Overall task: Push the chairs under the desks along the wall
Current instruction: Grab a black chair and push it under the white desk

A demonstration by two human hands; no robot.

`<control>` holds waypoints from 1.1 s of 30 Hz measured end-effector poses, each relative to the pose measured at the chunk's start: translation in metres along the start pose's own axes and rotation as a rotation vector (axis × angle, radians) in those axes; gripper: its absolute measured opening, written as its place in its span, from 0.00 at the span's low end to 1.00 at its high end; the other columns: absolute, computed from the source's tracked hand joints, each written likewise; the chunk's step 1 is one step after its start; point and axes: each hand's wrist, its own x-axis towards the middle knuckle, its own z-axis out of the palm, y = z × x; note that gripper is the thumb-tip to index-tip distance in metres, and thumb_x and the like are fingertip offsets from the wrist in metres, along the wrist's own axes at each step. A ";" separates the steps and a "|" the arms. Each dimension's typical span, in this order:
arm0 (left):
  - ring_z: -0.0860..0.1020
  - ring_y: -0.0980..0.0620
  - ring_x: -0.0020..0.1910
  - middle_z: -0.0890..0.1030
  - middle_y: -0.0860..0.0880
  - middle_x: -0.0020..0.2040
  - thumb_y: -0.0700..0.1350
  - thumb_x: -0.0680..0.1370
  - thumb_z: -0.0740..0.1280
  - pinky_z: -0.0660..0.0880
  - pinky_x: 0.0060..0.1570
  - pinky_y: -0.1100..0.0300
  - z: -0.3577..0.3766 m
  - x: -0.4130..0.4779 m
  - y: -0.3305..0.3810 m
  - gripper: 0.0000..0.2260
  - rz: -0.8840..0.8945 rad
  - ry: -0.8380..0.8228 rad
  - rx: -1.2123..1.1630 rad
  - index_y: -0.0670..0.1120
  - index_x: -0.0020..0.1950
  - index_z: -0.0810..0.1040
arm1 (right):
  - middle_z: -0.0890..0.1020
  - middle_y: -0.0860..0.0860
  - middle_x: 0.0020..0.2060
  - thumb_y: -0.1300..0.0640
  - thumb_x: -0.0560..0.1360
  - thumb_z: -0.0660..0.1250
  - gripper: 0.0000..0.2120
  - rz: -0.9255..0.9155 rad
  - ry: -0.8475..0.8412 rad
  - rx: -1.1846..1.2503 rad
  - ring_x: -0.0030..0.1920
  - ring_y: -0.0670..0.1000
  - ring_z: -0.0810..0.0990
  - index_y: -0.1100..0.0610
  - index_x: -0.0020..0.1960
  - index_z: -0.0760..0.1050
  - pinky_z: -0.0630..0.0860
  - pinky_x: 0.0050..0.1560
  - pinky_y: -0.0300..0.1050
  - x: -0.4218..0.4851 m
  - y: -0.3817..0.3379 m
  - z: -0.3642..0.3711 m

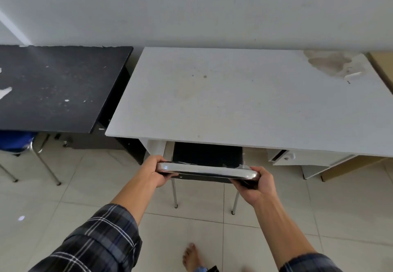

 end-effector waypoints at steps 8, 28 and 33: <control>0.77 0.33 0.58 0.76 0.37 0.53 0.31 0.74 0.64 0.77 0.54 0.35 0.022 0.023 0.044 0.04 0.020 -0.048 0.056 0.36 0.48 0.73 | 0.78 0.65 0.54 0.63 0.76 0.64 0.08 -0.016 -0.071 0.045 0.54 0.68 0.79 0.64 0.54 0.73 0.79 0.51 0.67 0.016 -0.006 0.049; 0.76 0.32 0.58 0.75 0.37 0.55 0.29 0.72 0.64 0.76 0.55 0.35 0.045 0.027 0.055 0.04 -0.058 0.007 -0.014 0.37 0.43 0.74 | 0.79 0.65 0.55 0.64 0.75 0.64 0.11 -0.025 -0.010 -0.028 0.54 0.67 0.80 0.64 0.57 0.74 0.80 0.52 0.66 0.030 -0.026 0.066; 0.77 0.32 0.56 0.75 0.37 0.56 0.29 0.71 0.65 0.77 0.52 0.34 0.042 0.027 0.055 0.06 -0.067 0.021 -0.023 0.38 0.43 0.75 | 0.80 0.64 0.54 0.62 0.75 0.66 0.12 -0.035 -0.001 -0.073 0.55 0.65 0.80 0.64 0.57 0.75 0.79 0.59 0.64 0.030 -0.024 0.062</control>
